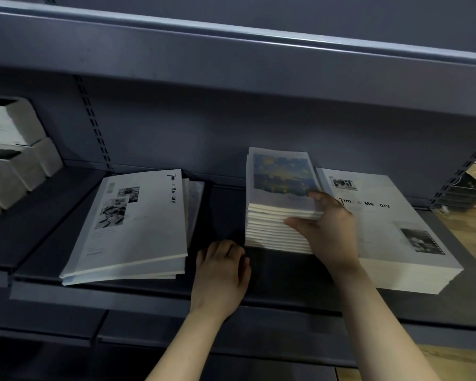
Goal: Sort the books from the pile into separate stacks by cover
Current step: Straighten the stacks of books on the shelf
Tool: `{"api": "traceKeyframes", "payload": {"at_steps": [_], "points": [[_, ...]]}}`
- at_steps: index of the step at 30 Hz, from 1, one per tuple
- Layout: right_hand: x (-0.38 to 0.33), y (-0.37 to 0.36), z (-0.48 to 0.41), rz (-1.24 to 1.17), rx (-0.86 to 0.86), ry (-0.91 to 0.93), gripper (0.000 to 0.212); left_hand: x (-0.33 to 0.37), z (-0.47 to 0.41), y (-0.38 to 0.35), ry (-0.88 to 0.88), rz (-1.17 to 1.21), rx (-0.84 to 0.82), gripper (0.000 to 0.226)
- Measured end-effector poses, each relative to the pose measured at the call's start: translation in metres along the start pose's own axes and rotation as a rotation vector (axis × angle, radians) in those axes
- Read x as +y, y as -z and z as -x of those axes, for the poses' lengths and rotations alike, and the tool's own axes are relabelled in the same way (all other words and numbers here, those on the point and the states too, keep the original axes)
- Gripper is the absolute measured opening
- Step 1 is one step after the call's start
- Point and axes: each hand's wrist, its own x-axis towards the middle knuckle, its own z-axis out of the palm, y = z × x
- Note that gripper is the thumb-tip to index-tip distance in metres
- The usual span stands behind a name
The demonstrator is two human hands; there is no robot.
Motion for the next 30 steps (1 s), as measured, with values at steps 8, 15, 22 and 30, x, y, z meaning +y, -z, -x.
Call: {"api": "traceKeyframes", "payload": {"at_steps": [8,15,22,30], "points": [[-0.001,-0.002,0.003,0.001,0.003,-0.018,0.066,0.002,0.001,0.004,-0.002,0.016,-0.008,0.036],[-0.003,0.005,0.021,0.05,0.093,-0.04,0.051,-0.001,0.005,0.022,-0.045,0.137,0.03,0.025],[-0.008,0.004,0.051,-0.011,0.036,0.038,0.016,-0.042,-0.006,0.074,0.112,-0.048,0.205,0.021],[0.006,-0.02,0.08,0.099,-0.186,0.058,0.012,-0.098,-0.002,0.113,0.729,-0.276,-0.003,0.051]]}}
